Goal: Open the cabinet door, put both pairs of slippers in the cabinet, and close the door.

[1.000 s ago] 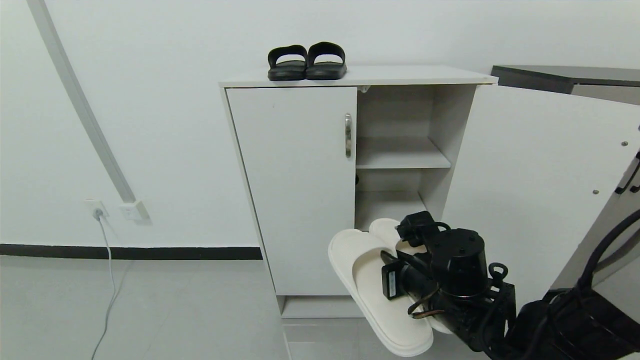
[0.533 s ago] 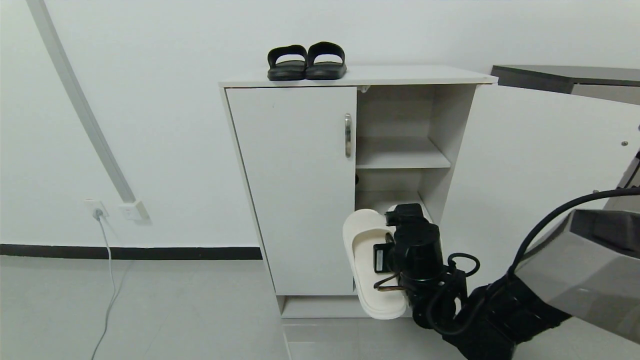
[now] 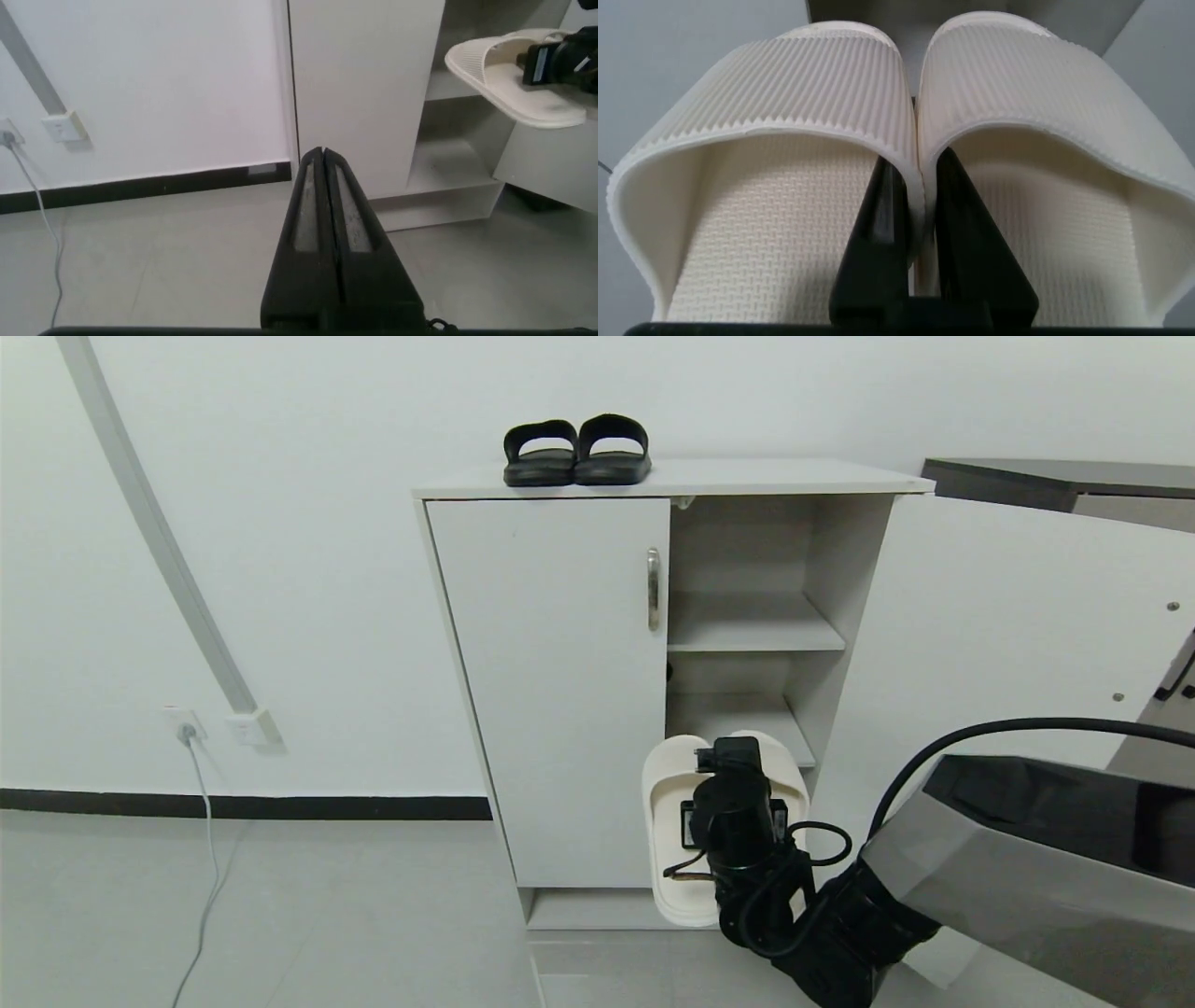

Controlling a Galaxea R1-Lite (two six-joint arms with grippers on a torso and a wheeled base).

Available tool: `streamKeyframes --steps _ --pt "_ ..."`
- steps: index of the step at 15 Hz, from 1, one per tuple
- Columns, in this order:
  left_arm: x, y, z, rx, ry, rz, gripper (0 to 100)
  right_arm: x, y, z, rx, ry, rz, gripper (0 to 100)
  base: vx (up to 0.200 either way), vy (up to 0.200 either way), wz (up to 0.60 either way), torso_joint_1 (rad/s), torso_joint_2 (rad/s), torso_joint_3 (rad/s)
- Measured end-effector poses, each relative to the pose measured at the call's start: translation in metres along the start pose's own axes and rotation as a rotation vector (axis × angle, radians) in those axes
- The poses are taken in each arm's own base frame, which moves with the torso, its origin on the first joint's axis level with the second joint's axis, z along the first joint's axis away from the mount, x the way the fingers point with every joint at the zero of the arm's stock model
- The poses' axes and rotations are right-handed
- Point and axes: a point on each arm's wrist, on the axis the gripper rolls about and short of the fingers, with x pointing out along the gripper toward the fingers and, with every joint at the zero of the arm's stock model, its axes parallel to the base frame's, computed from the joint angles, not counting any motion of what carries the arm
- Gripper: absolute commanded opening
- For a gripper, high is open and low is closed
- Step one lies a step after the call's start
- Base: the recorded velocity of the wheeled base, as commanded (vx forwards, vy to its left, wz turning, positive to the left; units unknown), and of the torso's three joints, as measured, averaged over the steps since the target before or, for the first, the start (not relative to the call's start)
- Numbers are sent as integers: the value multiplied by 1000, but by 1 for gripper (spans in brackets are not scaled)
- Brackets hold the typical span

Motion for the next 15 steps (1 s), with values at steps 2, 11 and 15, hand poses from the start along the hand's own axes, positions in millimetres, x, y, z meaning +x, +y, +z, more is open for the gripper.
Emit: streamKeyframes --steps 2,11,15 --pt "0 0 0 0 2 1 0 1 0 -3 -5 4 -4 0 0 -200 0 0 2 2" --pt "0 0 0 0 1 2 0 11 4 -19 -27 -14 106 0 0 -44 0 2 0 1" --pt "0 0 0 0 1 0 0 19 9 -29 -38 -11 108 0 0 0 0 0 0 0"
